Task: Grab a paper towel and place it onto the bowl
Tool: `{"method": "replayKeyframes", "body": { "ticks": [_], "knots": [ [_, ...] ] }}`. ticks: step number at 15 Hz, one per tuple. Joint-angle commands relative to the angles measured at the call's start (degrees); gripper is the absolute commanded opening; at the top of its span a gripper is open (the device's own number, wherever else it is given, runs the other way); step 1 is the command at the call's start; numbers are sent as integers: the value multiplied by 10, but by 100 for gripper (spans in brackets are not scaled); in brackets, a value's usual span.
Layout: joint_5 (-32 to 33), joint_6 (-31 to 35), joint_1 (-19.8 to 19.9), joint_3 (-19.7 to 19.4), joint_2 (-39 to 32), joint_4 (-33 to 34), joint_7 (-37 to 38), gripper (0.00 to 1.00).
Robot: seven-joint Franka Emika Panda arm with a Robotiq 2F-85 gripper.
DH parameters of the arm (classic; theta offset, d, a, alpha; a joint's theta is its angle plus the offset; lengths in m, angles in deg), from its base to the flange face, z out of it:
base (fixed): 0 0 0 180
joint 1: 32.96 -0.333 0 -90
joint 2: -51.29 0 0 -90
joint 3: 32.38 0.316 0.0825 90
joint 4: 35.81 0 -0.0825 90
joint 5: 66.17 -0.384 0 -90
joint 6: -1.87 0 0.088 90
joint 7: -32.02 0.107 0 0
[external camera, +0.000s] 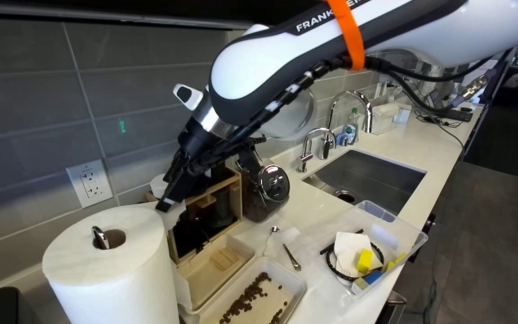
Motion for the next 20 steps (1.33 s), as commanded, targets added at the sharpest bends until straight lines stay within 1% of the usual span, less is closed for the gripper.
{"method": "replayKeyframes", "body": {
  "ticks": [1, 5, 13, 14, 16, 17, 19, 20],
  "knots": [
    [-11, 0, 18, 30, -37, 42, -46, 100],
    [-15, -7, 25, 47, -57, 64, -67, 100],
    [-15, -15, 38, 74, -93, 82, -96, 100],
    [-12, -18, 39, 77, -98, 87, -101, 97],
    [-6, -21, 37, 77, -104, 93, -106, 72],
    [-5, -22, 36, 77, -106, 95, -108, 71],
    [-4, -25, 36, 78, -108, 98, -114, 57],
    [-4, -26, 36, 79, -109, 97, -115, 47]
  ]
}}
